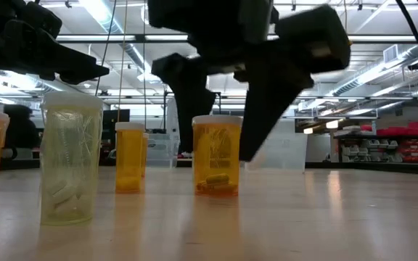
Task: Pick and place medicine bottles into bin by pill shape (circle, oval)
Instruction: Put the large orange pill bottle into the right transparent bin
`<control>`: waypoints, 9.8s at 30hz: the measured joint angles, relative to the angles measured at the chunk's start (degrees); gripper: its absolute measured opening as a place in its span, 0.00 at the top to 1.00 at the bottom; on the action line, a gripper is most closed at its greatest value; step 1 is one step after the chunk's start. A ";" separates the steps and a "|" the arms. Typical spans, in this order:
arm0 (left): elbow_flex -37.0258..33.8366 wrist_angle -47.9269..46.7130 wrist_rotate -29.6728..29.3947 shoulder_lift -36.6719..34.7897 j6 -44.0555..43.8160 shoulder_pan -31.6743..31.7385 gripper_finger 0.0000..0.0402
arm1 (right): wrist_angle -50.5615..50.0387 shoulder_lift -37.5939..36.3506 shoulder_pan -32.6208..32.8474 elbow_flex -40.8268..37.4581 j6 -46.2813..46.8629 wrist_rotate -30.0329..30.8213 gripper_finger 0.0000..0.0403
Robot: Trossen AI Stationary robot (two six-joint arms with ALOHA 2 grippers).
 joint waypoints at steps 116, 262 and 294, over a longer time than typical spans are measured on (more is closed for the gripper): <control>-0.02 0.21 -0.01 0.00 0.00 -0.01 0.15 | -28.86 -6.75 -36.46 26.25 13.68 1.01 0.49; 0.00 0.26 -0.02 0.00 0.00 -0.02 0.15 | -10.92 -31.09 -37.75 -15.10 23.22 4.23 0.32; 0.00 0.26 0.00 0.00 0.02 0.00 0.15 | -4.05 -38.59 -20.08 -21.76 26.94 7.65 0.32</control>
